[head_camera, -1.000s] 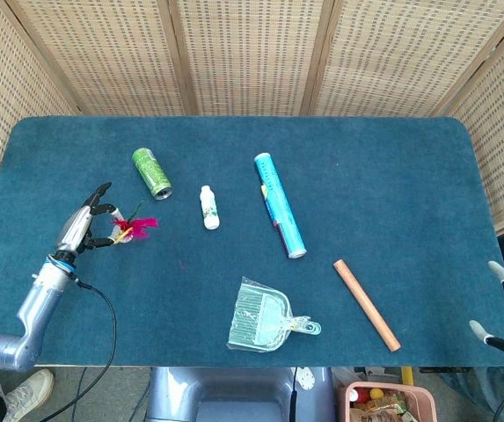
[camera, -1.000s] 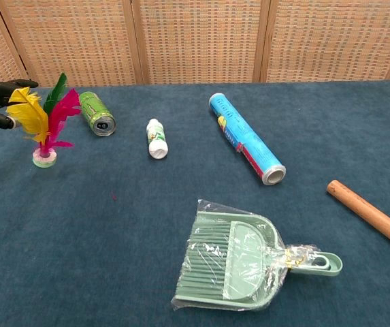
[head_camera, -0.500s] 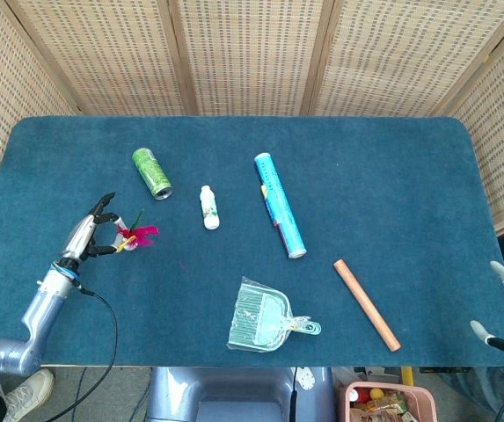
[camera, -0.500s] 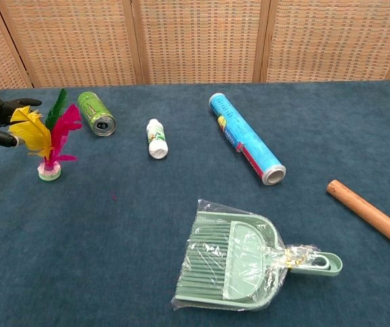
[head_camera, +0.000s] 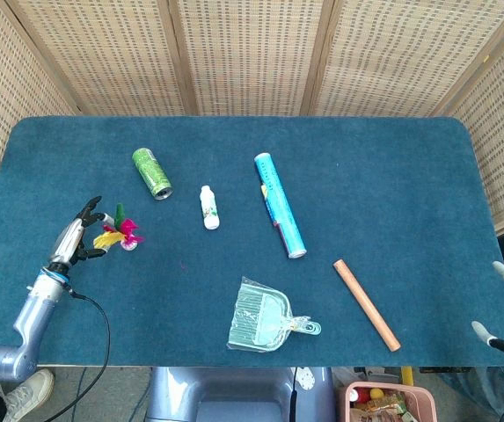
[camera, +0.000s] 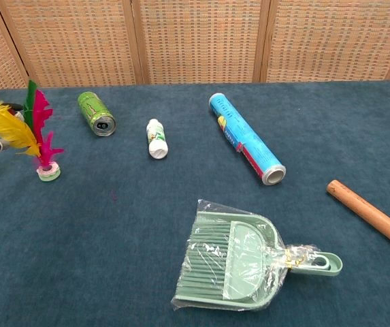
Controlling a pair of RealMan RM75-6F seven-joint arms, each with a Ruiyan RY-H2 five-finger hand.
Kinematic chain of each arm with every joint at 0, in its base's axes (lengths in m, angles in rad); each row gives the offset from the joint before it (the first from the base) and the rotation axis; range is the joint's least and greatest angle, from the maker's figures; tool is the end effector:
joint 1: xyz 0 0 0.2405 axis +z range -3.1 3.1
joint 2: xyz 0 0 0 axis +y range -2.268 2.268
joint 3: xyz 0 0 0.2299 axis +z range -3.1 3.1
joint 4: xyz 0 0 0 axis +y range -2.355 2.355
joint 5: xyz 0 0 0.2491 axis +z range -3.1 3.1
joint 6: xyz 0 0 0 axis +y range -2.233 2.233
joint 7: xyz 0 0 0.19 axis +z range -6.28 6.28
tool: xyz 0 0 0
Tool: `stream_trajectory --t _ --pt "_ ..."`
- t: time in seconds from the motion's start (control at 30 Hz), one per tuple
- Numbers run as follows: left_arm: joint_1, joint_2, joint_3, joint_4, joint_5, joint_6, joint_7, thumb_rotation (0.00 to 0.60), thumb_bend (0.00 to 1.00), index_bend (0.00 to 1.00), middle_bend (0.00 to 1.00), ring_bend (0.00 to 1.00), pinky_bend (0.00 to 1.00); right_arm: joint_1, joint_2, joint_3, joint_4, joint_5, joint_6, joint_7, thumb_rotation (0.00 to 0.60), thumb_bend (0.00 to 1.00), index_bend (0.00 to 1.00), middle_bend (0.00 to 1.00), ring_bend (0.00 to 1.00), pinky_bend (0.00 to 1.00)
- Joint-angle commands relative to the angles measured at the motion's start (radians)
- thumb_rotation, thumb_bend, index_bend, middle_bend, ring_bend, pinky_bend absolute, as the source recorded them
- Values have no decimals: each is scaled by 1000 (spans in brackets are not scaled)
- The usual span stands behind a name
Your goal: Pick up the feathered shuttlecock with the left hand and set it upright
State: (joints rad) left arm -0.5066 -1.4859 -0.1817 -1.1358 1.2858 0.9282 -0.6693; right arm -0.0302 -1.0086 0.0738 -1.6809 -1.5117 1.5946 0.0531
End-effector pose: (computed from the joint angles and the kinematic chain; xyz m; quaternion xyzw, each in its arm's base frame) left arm -0.2911 0.3900 -0.0024 -0.4923 -0.6237 -0.4710 0.3832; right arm -0.3098 -0.1979 0.1603 0.5494 -0.3788 0.4019 0.6271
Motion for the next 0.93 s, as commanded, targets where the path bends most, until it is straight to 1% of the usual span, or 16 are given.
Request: stream_trajectory --t 0.03,0.13,0.23,0.27,0.37,0.43,0.5,0.57,0.7,0.77,0.8,0.93 --pt "4 11 0 -11 0 -6 -14 600 298 0 0 0 0 -1 1 0 -1 -1 2 1 600 0 0 0 0 0" --pt "9 29 7 -24 29 6 -48 600 271 0 0 0 0 -2 3 -1 -6 -3 3 8 600 0 0 0 0 0" --pt "18 55 13 -38 62 39 -73 600 218 0 0 0 0 -4 6 -2 -8 -5 5 9 600 0 0 0 0 0" --pt "24 64 13 -45 71 59 -72 600 183 0 0 0 0 -4 6 -2 -9 -6 7 9 600 0 0 0 0 0" --pt "51 107 18 -89 110 142 -44 600 30 0 0 0 0 -5 7 -4 -11 -9 8 10 600 0 0 0 0 0" --pt "75 153 31 -139 139 195 -1 600 0 0 0 0 0 -6 9 -5 -12 -12 8 13 600 0 0 0 0 0" --pt "104 213 47 -210 156 241 72 600 0 0 0 0 0 -7 12 -7 -15 -13 8 22 600 0 0 0 0 0" --pt "139 272 60 -292 152 285 182 600 0 0 0 0 0 -8 15 -7 -16 -14 9 32 600 0 0 0 0 0" --pt "204 347 79 -422 125 371 427 600 0 0 0 0 0 -12 17 -6 -15 -18 19 38 600 0 0 0 0 0" --pt "229 367 86 -469 112 408 533 600 0 0 0 0 0 -14 17 -6 -14 -19 23 38 600 0 0 0 0 0" --pt "248 377 92 -503 102 439 616 600 0 0 0 0 0 -14 17 -6 -14 -19 25 37 600 0 0 0 0 0" --pt "297 375 97 -585 67 534 839 600 0 0 0 0 0 -16 14 -3 -12 -13 28 30 600 0 0 0 0 0"
